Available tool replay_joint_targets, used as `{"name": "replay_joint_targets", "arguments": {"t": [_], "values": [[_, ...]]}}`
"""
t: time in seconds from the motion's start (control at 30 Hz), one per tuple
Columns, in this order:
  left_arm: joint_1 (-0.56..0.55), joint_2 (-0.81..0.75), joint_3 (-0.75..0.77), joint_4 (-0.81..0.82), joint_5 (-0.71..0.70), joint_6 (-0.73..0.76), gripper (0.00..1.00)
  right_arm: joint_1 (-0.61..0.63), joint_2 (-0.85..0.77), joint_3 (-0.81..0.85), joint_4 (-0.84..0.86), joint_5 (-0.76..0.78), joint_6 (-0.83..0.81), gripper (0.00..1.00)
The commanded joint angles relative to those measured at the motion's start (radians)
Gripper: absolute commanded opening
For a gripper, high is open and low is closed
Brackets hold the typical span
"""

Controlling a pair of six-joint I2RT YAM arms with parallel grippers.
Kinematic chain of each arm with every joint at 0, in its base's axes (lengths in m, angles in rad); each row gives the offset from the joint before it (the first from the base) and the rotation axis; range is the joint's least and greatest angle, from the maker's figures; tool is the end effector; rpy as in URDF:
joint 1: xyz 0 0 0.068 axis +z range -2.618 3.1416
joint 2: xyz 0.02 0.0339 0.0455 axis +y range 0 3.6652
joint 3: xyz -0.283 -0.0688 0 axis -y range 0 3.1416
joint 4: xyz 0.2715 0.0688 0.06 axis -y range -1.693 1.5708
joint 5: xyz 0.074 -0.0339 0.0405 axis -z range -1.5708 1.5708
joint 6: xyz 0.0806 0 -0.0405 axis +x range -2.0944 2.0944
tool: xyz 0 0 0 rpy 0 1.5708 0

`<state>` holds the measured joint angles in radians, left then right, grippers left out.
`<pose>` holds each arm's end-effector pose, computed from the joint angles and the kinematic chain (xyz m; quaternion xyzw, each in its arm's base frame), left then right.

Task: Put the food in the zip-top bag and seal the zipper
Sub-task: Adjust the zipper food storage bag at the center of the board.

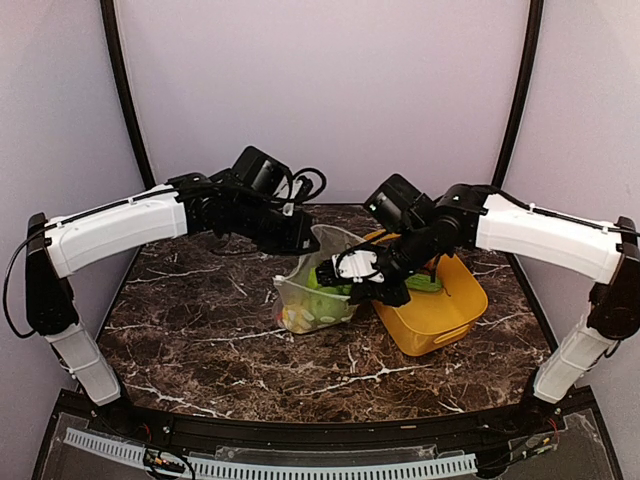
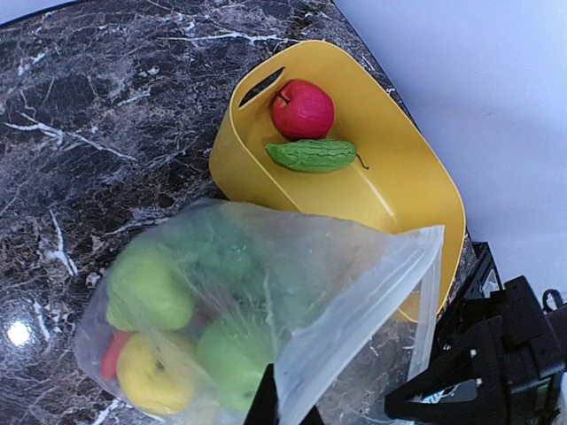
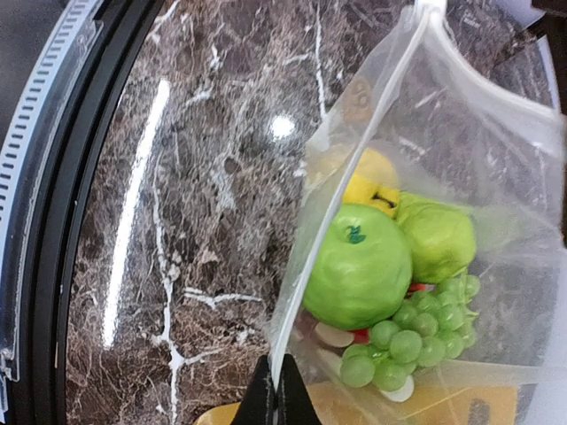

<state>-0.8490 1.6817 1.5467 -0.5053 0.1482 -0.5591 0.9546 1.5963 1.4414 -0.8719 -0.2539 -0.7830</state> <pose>0.2895 -0.3469 0.3258 0.1616 0.8771 -0.3400 0.2982 0.2051 0.3246 0.2837 -0.7515 0.5910 0.1443 0.2551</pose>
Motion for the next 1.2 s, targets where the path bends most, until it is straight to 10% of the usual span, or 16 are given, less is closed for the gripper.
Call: {"name": "replay_joint_targets", "arguments": {"t": [0.0,0.5,0.9,1.17], "values": [[0.005,-0.001,0.162,-0.288,-0.001,0.195,0.01,0.012,-0.049,0.104,0.011,-0.077,0.022,0.00],[0.007,0.007,0.119,-0.362,-0.053,0.257,0.02,0.022,0.061,0.121,-0.018,-0.098,0.030,0.01],[0.005,-0.029,0.170,-0.506,-0.111,0.206,0.30,0.030,0.072,0.145,-0.025,-0.097,0.046,0.02],[0.005,-0.055,0.168,-0.570,-0.125,0.186,0.17,0.032,0.086,0.166,-0.028,-0.094,0.051,0.02]]}}
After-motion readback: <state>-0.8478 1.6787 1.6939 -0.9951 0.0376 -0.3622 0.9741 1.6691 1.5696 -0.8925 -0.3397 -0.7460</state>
